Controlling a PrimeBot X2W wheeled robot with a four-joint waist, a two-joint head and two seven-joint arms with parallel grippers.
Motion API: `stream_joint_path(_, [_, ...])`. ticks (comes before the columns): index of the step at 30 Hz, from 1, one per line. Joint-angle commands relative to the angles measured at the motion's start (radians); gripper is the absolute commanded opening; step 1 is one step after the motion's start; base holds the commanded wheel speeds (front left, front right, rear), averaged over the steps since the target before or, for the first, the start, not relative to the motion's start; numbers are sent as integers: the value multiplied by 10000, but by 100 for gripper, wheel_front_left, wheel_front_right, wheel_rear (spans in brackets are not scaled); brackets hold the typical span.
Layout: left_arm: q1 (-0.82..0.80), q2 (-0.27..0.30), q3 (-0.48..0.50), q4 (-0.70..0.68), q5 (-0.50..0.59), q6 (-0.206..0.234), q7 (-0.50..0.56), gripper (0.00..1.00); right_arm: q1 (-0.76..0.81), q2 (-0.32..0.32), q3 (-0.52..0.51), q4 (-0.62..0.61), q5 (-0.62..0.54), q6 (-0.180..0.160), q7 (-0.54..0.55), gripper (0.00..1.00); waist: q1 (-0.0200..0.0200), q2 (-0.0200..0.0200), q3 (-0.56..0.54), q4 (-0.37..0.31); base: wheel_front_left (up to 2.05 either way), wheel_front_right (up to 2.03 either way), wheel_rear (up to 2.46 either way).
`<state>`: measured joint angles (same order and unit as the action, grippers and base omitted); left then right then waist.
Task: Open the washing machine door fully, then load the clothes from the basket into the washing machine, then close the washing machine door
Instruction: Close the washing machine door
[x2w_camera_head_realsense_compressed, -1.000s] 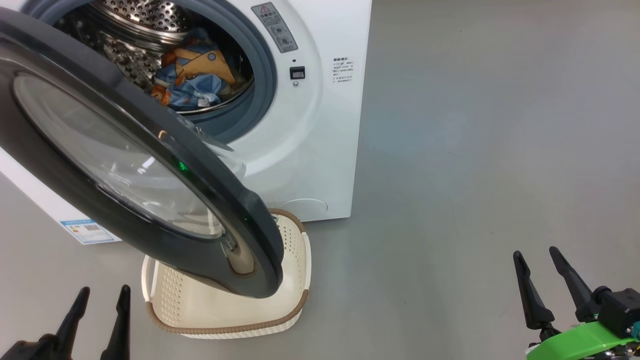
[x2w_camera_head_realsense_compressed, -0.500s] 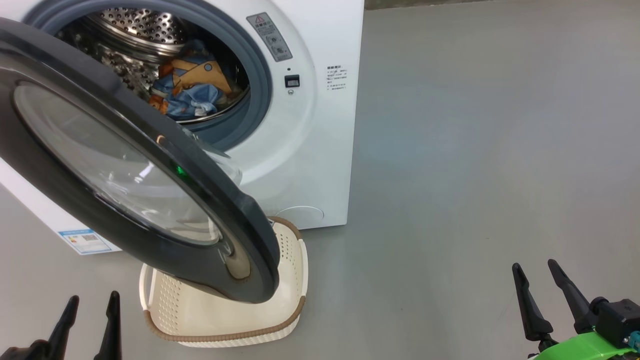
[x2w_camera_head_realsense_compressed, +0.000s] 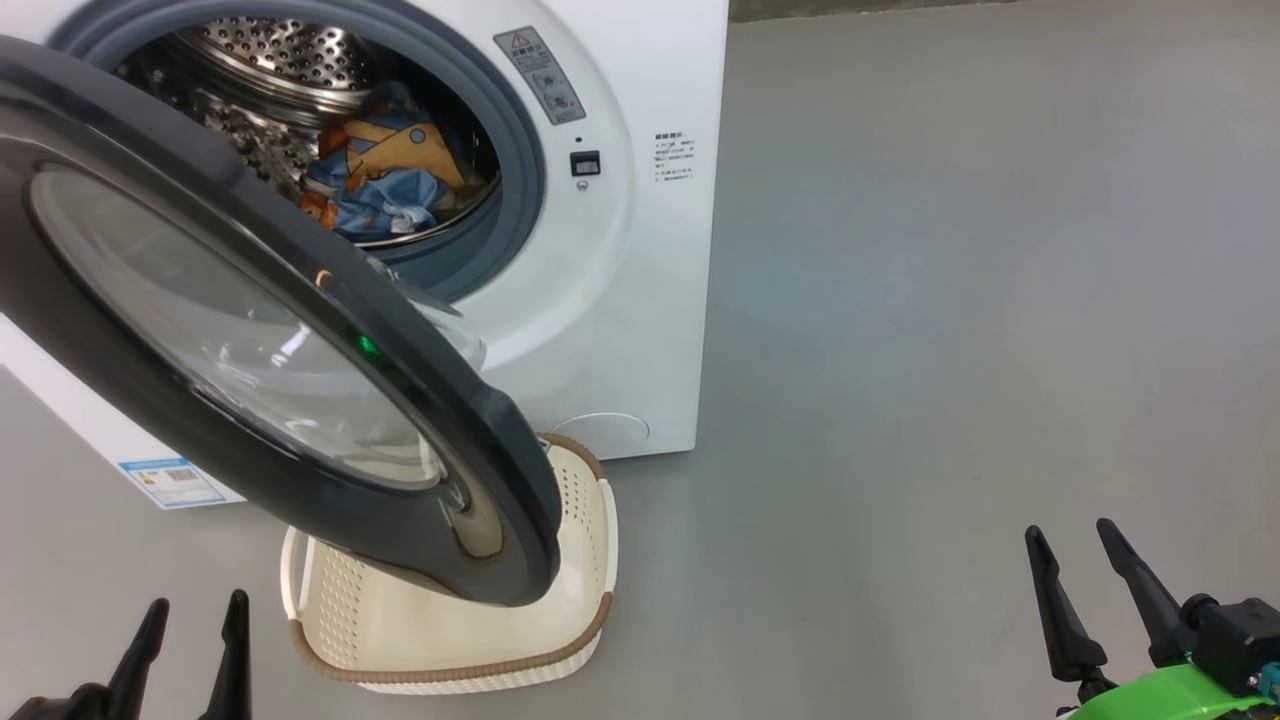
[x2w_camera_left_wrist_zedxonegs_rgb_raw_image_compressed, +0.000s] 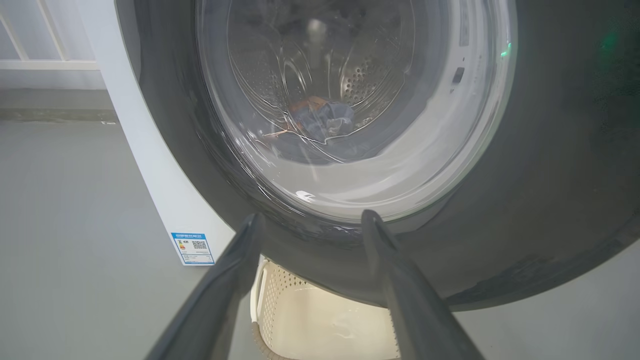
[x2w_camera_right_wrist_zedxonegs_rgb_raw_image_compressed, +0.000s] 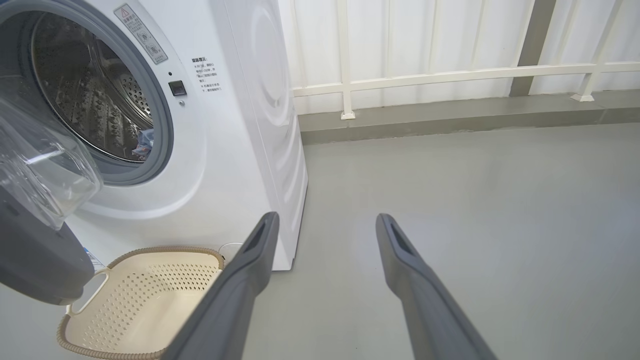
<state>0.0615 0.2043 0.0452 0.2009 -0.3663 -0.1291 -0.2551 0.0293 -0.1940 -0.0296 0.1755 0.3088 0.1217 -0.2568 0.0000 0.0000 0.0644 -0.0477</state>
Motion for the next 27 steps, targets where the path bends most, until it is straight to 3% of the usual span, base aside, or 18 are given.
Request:
stream_joint_path(1, [-195, 188, 355, -185, -31, -15, -66, 100, -42, -154, 195, -220, -67, 90, -49, 100, 0, 0, -1, 16, 0, 0, 0])
stream_joint_path(4, [-184, 123, 392, -252, -19, -15, -66, 100, -79, -135, 254, -233, -77, 90, -49, 98, 0, 0, -1, 83, 0, 0, 0])
stream_joint_path(5, [-182, 90, 425, -278, -18, -15, -66, 100, -104, -129, 274, -235, -73, 90, -49, 75, 0, 0, 2, 110, 0, 0, 0])
stream_joint_path(6, [-174, 57, 450, -308, -17, -15, -66, 100, -134, -128, 304, -235, -65, 90, -49, 45, 0, 0, 2, 140, 0, 0, 0])
stream_joint_path(7, [-166, 16, 473, -348, -14, -15, -66, 100, -163, -130, 338, -233, -53, 90, -49, 38, 0, 0, 3, 185, 0, 0, 0])
stream_joint_path(9, [-160, -99, 580, -410, -22, -15, -66, 100, -218, -119, 443, -239, -31, 90, -49, 0, 0, 0, 1, 297, 0, 0, 0])
stream_joint_path(27, [-345, -901, 559, -690, -34, -15, -66, 100, -2287, 436, 2063, -114, 349, 90, -49, 0, 0, 0, 80, 1830, 0, 0, 0])
